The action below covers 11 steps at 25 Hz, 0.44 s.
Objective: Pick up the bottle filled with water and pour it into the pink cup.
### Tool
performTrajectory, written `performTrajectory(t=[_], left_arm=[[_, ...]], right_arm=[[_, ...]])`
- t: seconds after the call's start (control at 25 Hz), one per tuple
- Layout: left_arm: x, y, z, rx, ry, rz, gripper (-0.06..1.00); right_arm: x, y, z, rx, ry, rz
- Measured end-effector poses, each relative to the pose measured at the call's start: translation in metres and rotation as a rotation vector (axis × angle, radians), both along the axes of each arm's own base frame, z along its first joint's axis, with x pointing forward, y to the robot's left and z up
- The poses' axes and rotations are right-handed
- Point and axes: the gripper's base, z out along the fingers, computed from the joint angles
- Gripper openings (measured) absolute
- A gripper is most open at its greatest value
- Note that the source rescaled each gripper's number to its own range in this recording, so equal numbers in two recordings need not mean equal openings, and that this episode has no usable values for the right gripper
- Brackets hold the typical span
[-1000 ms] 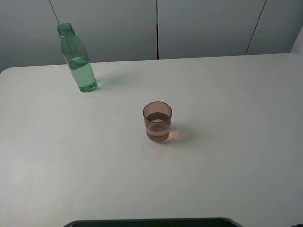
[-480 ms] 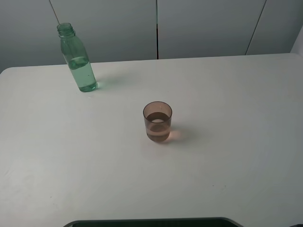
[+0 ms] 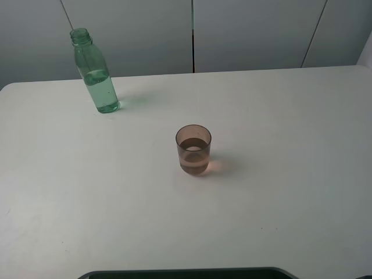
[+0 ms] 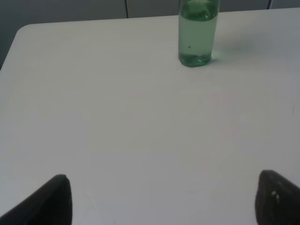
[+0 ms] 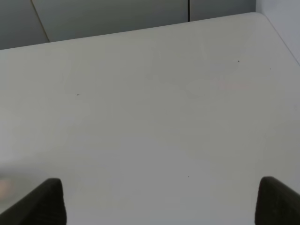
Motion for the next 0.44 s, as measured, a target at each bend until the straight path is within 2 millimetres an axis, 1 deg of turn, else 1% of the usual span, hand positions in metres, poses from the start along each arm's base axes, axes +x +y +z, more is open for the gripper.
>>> performTrajectory(t=[0.44], left_arm=[[0.0000, 0.0000, 0.0000, 0.000, 0.000, 0.000, 1.00]], right_arm=[[0.0000, 0.0000, 0.0000, 0.000, 0.000, 0.000]])
